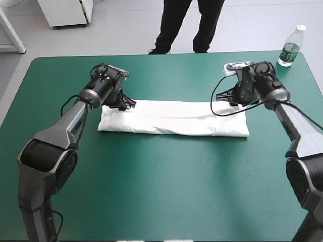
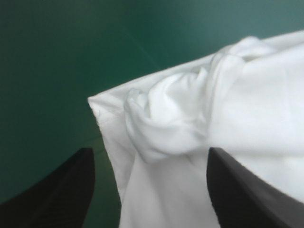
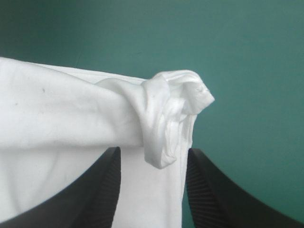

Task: Fold the cloth

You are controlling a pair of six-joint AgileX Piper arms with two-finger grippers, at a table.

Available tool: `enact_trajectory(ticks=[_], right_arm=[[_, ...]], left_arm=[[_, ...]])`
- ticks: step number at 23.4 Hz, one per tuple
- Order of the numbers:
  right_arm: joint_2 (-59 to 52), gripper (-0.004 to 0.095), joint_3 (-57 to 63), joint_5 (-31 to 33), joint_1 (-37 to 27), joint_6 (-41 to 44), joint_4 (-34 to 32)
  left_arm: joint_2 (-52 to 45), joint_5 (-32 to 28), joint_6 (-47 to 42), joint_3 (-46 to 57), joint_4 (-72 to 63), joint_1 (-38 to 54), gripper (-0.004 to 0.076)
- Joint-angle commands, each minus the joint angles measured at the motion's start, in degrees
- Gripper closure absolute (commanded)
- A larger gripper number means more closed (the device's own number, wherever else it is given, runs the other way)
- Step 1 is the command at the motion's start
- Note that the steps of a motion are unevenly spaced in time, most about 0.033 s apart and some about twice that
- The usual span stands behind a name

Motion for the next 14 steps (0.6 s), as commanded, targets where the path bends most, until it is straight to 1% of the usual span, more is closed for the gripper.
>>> enact_trajectory(ticks=[1, 2, 3, 5, 6, 7, 10, 12, 14], right_arm=[[-4.55, 0.048, -1.79, -0.37, -0.35, -0.45, -1.43], [-5.05, 0.048, -1.79, -0.38, -0.35, -0.45, -1.43], [-5.63, 0.0486, -1.79, -0.15, -0.35, -0.45, -1.56], [-6.14, 0.049, -1.79, 0.24, -0.35, -0.34, -2.13], [-6.52, 0.049, -1.79, 0.46, -0.35, -0.22, -2.44], [-6.69, 0.049, -1.79, 0.79, -0.35, -0.12, -2.43], [-7.53, 0.0493, -1.79, 1.31, -0.35, -0.1, -2.91], [-8.01, 0.0493, -1.79, 1.31, -0.35, 0.01, -2.91], [-8.12, 0.0493, -1.79, 1.57, -0.35, 0.01, -2.91]], left_arm=[[-5.3, -0.12, 0.17, -3.81, -0.12, -0.11, 0.0279], [-5.71, -0.12, 0.56, -4.67, -0.26, -0.45, 0.0346], [-6.15, -0.12, 1.21, -5.82, -0.51, -1.32, 0.0511], [-6.29, 0.11, 3.6, -7.47, -1.54, -2.55, 0.0751], [-6.29, -0.02, 5.07, -8.03, -2.74, -3.23, 0.0735], [-6.29, -0.43, 5.08, -8.5, -4.19, -3.94, 0.0737], [-6.18, -2.34, 9.96, -8.6, -11.69, -6.82, 0.0746], [-5.57, -4.36, 10.72, -8.6, -15.55, -9.3, 0.0746], [-4.33, -6.49, 10.85, -8.6, -16.43, -11.77, 0.0746]])
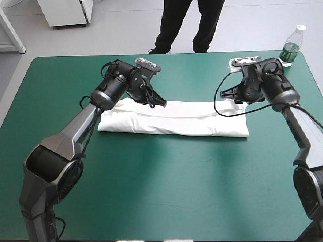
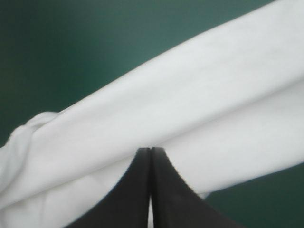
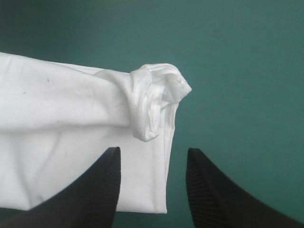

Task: Fold the cloth

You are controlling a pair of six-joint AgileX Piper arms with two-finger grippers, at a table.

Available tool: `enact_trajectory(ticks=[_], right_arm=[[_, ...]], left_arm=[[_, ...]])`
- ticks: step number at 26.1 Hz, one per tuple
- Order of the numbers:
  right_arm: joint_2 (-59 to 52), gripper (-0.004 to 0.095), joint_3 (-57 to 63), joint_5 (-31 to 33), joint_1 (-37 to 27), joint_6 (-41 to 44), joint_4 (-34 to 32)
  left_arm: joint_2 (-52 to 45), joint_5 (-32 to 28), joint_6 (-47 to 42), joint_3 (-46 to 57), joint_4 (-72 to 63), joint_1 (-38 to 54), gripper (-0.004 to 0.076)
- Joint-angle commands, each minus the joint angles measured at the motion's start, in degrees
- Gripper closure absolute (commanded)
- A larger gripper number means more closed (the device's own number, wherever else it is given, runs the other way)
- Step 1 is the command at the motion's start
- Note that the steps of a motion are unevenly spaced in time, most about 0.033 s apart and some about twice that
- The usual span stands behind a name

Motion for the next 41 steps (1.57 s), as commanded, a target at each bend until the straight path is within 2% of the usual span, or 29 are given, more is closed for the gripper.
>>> enact_trajectory(ticks=[1, 7, 13, 18, 22, 24, 29, 32, 41], right_arm=[[-3.34, 0.0493, -1.74, -1.18, -0.35, 0.01, -1.39], [-4.71, 0.0493, -1.74, -1.18, -3.26, 0.42, 1.07], [-5.86, 0.0493, -1.63, -1.96, -10.64, -2.16, 8.79], [-5.86, 0.0493, -0.57, -2.32, -12.46, -5.05, 13.15], [-5.64, 0.0492, 2.97, -2.39, -14.11, -11.13, 23.22], [-5.13, 0.047, 5.12, -2.96, -15.34, -14.33, 27.66], [-1.57, 0.0342, 7.37, -3.36, -17.83, -16.58, 31.19], [1.64, 0.0334, 7.37, -2.31, -18.64, -20.73, 37.74], [7.15, 0.0336, 7.62, -1.9, -18.51, -21.32, 37.26]], left_arm=[[-1.71, -4.31, 0.62, -1.9, -1.74, -2.93, 0.0746], [5.55, -5.13, 1.11, -1.9, -2.43, -5.13, 0.0746], [9.38, -11.07, 0.98, -1.9, -2.72, -5.13, 0.0746], [12.27, -10.7, 0.98, -1.9, -3.66, -5.13, 0.0746], [12.41, -10.47, 0.98, -1.9, -4.0, -5.13, 0.0746], [12.41, -10.21, 0.98, -1.9, -4.0, -5.13, 0.0746], [12.41, -8.47, 1.11, -1.9, -4.0, -5.13, 0.0746], [12.41, -8.47, 1.11, -1.9, -4.39, -5.13, 0.0746], [12.41, -8.57, 1.21, -1.9, -5.07, -5.13, 0.0746]])
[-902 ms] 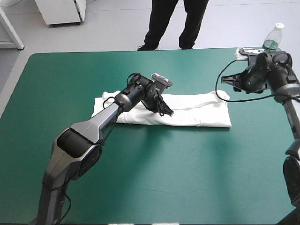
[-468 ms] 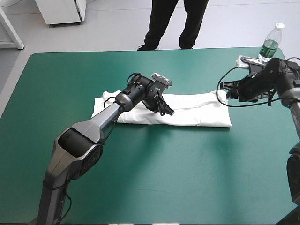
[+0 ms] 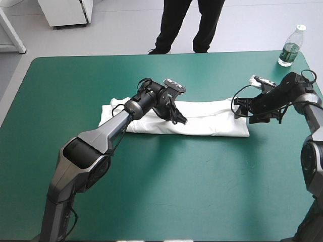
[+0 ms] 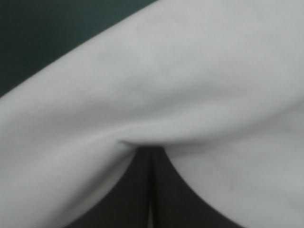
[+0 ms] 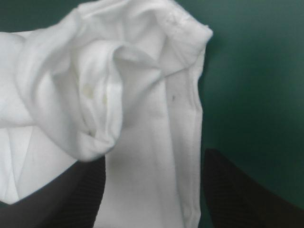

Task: Fold the cloth

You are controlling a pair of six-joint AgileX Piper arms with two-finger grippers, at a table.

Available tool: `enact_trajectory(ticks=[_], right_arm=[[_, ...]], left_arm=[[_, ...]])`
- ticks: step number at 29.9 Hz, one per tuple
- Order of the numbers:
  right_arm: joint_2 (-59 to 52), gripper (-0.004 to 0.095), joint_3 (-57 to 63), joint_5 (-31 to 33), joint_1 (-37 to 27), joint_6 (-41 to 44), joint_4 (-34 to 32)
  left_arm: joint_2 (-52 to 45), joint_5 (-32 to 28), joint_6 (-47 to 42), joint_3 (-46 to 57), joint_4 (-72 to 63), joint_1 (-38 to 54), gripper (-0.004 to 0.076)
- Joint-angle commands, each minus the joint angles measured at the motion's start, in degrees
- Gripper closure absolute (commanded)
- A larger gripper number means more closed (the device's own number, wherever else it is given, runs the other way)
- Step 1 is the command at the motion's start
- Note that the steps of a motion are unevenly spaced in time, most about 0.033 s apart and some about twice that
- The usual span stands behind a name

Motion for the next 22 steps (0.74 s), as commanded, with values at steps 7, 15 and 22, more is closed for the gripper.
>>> enact_trajectory(ticks=[7, 15, 22], right_arm=[[0.04, 0.0344, 0.63, -1.0, -0.34, -0.86, 0.84], [2.31, 0.0449, 0.75, -1.54, 2.98, -1.14, 0.99], [3.03, 0.089, 0.75, -1.78, 6.33, 3.64, -5.02]], left_arm=[[-1.46, -0.84, -0.2, -0.56, -2.19, -0.07, 0.0746], [-1.46, -0.84, -0.16, -0.56, -2.33, -0.07, 0.0746], [-1.46, -0.84, -0.16, -0.56, -2.33, -0.07, 0.0746]])
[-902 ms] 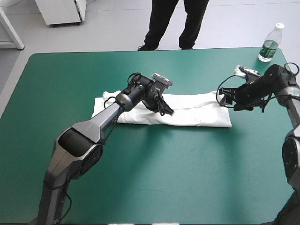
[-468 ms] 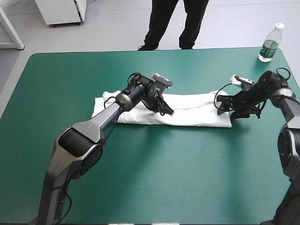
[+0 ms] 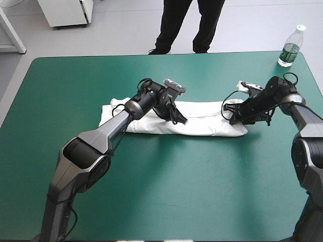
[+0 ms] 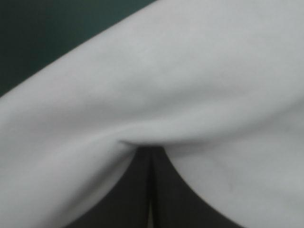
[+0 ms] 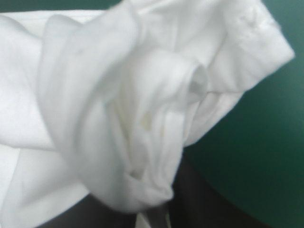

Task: Fold the cloth

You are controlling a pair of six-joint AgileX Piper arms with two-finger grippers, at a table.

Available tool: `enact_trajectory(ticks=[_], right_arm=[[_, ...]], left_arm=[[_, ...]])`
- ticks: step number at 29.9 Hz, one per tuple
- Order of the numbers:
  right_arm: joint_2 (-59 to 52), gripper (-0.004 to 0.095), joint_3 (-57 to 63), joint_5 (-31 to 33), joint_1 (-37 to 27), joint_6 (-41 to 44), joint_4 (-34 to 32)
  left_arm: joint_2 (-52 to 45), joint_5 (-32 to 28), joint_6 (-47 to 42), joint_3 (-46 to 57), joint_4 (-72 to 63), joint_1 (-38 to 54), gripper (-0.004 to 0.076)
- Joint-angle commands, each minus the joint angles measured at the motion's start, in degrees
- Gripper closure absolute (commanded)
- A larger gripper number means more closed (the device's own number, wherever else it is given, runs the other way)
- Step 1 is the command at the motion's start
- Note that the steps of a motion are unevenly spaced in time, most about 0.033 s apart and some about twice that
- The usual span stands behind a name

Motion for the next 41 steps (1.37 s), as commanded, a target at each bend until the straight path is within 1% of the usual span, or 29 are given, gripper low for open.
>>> enact_trajectory(ticks=[1, 5, 10, 12, 15, 19, 23, 33, 39, 41], right_arm=[[-0.58, 0.0919, -0.21, 1.02, 1.27, 2.83, -3.09], [-1.43, 0.0917, -1.63, 1.48, 1.27, 2.83, -3.08], [-5.01, 0.0917, -5.69, 2.05, 1.27, 2.83, -2.51], [-6.67, 0.0917, -7.39, 2.81, 1.27, 2.69, -1.23], [-9.33, 0.0917, -8.55, 2.99, 1.27, 1.39, 2.83], [-12.24, 0.0917, -10.03, 2.99, 2.57, 0.47, 3.63], [-14.79, 0.0917, -12.1, 2.86, 4.72, 0.14, 6.14], [-15.5, 0.0916, -20.86, 3.0, 9.39, 0.04, 7.47], [-15.5, 0.0917, -24.53, 4.3, 9.41, 0.5, 7.95], [-15.5, 0.0917, -24.53, 4.45, 9.41, 0.5, 7.83]], left_arm=[[-1.52, -0.84, -0.16, -0.51, -2.22, -0.07, 0.0746], [-1.52, -0.84, 0.06, -0.51, -2.22, -0.07, 0.0746], [-1.52, -0.84, 0.06, -0.51, -2.22, -0.07, 0.0746], [-1.52, -0.84, 0.06, -0.51, -2.22, -0.07, 0.0746], [-1.52, -0.84, 0.06, -0.51, -2.22, -0.07, 0.0746], [-1.52, -0.84, 0.06, -0.51, -2.22, -0.07, 0.0746], [-1.52, -0.84, 0.06, -0.51, -2.22, -0.07, 0.0746], [-1.52, -0.74, 0.06, -0.51, -2.22, -0.07, 0.0746], [-1.52, -0.74, 0.06, -0.51, -2.22, 0.02, 0.0746], [-1.82, 0.25, -1.1, -0.6, -0.95, 0.02, 0.0746]])
